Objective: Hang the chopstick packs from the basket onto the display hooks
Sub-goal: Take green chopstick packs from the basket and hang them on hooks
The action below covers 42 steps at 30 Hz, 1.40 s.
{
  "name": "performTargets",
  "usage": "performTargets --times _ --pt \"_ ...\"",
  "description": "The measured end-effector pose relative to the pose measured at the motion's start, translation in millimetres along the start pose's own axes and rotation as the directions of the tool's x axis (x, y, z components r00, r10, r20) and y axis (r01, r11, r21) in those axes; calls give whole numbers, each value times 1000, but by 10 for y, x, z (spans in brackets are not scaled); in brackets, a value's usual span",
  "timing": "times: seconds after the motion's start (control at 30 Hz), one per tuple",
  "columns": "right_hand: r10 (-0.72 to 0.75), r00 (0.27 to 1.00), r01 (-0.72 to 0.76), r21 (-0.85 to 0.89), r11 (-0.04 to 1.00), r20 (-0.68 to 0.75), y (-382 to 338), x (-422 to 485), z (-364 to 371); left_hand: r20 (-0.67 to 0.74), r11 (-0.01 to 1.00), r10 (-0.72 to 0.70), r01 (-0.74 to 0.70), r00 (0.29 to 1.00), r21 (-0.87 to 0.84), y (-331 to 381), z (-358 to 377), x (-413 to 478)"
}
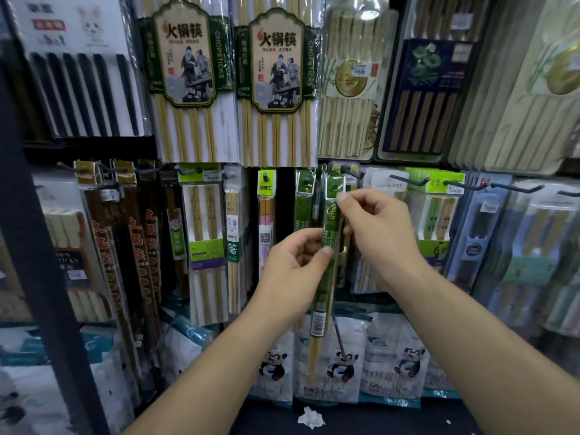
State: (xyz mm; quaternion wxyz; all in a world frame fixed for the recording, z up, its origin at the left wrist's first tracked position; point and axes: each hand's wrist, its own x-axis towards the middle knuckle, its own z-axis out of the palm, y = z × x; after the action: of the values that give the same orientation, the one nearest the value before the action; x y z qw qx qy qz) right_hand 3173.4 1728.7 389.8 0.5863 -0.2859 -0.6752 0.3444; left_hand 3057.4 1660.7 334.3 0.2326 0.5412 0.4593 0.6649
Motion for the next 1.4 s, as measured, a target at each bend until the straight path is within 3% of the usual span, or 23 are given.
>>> performTargets --times 0.4,0.83,0.97,1.03,1.13,1.23,1.4 --pt "82 993 -84 -12 996 -79 30 242 71 13 980 -10 7 1000 198 -38 40 44" --pt "7 997 -15 -94 995 -83 118 292 66 -7 964 -2 4 1000 265 -106 20 40" --pt "-28 996 19 -112 994 -79 216 251 38 32 789 113 -110 993 605 -100 14 -5" --pt "-51 995 41 -122 992 -84 270 189 17 12 743 170 -136 985 656 -66 30 -20" --pt "-39 998 32 -119 992 -58 399 79 9 -43 778 174 -110 984 619 -20 109 -7" --pt "17 998 -9 -129 992 63 548 17 21 -86 864 52 -2 995 503 -41 245 40" --pt "141 939 -154 14 988 315 751 -72 95 -59 968 -241 244 969 54 -117 465 178"
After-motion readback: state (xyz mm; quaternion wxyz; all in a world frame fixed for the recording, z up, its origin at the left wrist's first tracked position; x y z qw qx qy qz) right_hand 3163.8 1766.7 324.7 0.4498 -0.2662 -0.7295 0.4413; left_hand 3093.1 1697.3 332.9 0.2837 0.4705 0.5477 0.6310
